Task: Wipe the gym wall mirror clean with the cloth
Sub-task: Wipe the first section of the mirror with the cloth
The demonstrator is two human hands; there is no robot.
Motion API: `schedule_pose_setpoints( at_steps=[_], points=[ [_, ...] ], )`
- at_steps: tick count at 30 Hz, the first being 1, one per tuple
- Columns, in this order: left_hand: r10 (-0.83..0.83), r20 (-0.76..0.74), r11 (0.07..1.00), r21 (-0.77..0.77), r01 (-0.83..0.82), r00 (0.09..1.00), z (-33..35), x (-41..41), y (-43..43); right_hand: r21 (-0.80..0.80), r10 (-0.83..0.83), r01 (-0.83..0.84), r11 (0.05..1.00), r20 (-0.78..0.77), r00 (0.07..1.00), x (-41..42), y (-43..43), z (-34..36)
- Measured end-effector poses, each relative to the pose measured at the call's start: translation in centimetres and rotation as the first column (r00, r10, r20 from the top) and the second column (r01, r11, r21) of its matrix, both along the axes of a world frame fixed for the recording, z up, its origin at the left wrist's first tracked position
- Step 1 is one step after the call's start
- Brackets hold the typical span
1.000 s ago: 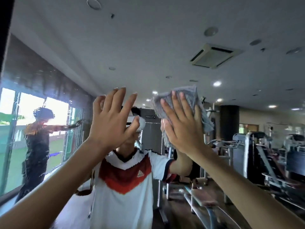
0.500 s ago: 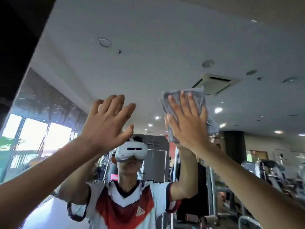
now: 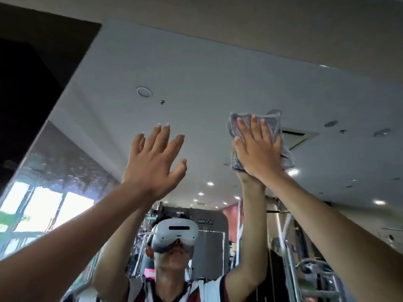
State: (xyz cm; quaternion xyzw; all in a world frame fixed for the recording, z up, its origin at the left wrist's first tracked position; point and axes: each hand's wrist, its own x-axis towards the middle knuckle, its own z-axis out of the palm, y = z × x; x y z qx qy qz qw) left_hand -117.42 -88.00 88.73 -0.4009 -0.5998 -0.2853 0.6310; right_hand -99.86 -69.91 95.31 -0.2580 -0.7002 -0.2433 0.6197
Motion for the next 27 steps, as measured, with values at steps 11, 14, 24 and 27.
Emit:
schedule_pose_setpoints(
  at_steps=[11,14,24,27],
  points=[
    [0.071,-0.028,0.997,-0.028,-0.072,0.997,0.1,-1.0,-1.2,0.368,-0.036,-0.134,0.92,0.419,0.907,1.6,2.1,-6.5],
    [0.113,-0.117,0.986,-0.107,-0.126,0.987,0.7,-2.1,-3.2,0.222,0.015,-0.059,0.973,0.197,0.98,2.8,3.3,-1.9],
    [-0.006,0.018,0.998,0.058,0.005,1.0,0.1,-3.8,-3.9,0.192,0.013,-0.042,0.98,0.147,0.989,-5.9,-6.1,1.7],
    [-0.013,0.004,0.999,0.04,0.013,1.0,0.0,-4.1,-4.0,0.367,-0.034,-0.124,0.922,0.396,0.918,-4.5,-4.9,-1.6]
  ],
)
